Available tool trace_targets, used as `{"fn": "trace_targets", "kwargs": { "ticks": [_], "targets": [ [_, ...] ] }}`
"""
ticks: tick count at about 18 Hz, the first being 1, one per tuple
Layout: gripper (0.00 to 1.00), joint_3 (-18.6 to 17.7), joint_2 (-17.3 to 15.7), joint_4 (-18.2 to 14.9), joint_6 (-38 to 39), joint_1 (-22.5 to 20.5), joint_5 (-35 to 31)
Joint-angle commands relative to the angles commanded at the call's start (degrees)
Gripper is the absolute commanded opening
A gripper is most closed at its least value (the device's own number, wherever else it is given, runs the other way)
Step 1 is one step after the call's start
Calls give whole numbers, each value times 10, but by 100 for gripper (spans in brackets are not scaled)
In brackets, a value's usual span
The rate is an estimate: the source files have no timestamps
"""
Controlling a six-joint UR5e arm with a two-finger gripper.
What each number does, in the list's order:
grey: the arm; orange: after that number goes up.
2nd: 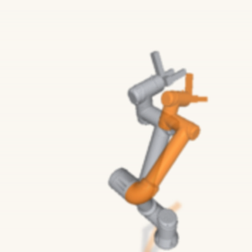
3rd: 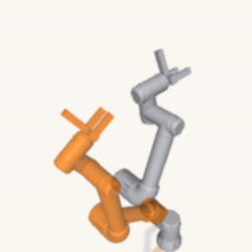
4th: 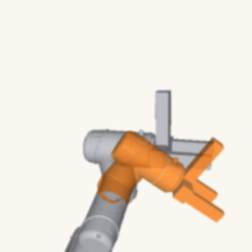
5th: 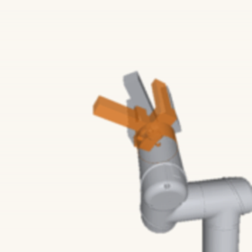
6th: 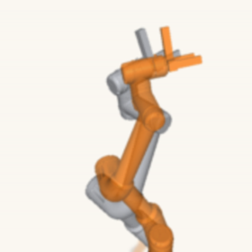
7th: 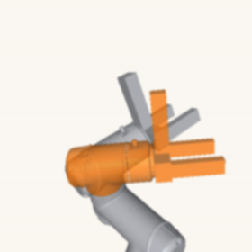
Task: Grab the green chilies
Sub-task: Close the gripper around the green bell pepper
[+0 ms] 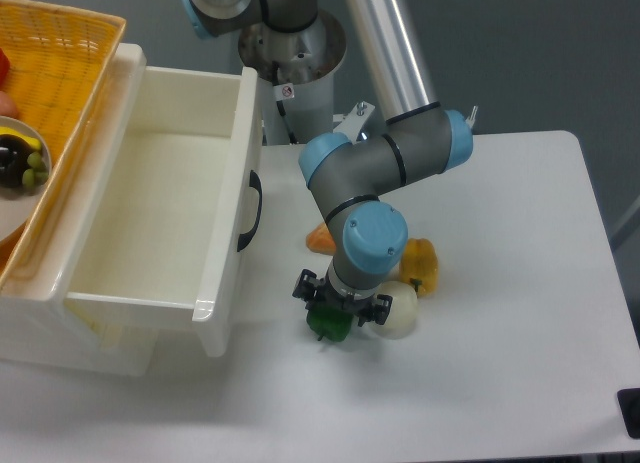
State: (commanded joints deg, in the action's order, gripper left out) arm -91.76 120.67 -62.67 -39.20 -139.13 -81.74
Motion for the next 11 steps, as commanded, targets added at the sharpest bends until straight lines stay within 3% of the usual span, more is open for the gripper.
{"fn": "trace_targets", "kwargs": {
  "ticks": [5, 11],
  "targets": [
    [51, 9, -7, -1, -1, -1, 1],
    [51, 18, -33, -4, -3, -3, -1]
  ]
}}
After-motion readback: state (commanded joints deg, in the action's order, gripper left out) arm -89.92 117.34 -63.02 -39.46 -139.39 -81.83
